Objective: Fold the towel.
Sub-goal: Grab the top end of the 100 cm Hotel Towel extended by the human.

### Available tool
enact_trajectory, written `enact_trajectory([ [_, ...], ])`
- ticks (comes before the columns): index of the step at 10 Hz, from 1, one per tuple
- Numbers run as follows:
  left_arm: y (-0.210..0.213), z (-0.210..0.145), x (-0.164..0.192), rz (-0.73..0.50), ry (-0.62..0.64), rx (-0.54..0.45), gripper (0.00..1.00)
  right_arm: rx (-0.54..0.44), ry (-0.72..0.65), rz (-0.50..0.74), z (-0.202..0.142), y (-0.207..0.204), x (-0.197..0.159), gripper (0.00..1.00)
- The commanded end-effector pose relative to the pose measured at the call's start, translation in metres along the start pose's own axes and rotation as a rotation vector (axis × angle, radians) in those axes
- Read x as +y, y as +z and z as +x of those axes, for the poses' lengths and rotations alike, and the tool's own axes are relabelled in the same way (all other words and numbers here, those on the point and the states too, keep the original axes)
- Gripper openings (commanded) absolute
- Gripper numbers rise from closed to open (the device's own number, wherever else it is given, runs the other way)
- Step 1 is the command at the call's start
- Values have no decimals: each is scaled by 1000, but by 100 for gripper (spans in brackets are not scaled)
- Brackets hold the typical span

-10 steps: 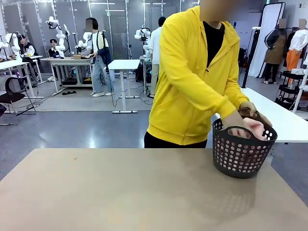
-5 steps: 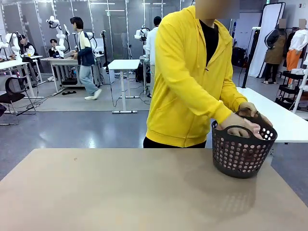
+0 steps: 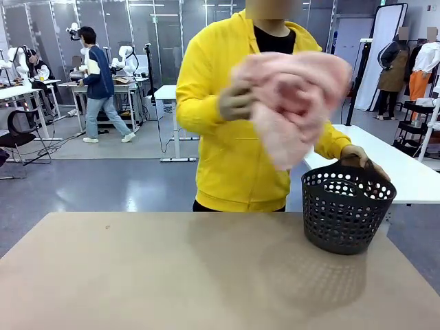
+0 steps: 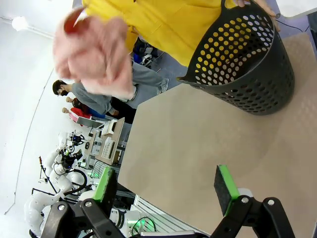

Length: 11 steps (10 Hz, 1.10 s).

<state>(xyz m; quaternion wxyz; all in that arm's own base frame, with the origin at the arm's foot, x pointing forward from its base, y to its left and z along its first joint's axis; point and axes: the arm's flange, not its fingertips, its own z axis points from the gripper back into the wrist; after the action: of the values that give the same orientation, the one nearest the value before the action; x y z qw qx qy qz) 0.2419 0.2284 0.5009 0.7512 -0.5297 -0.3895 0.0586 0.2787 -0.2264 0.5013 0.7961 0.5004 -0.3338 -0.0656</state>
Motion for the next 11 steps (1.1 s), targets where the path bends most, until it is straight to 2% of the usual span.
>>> enact_trajectory([
  [1,1,4,-1,-17,-5,-7,100,-10,1,12,3,1,1,100],
  [11,1,4,-1,-17,-5,-7,100,-10,1,12,3,1,1,100],
])
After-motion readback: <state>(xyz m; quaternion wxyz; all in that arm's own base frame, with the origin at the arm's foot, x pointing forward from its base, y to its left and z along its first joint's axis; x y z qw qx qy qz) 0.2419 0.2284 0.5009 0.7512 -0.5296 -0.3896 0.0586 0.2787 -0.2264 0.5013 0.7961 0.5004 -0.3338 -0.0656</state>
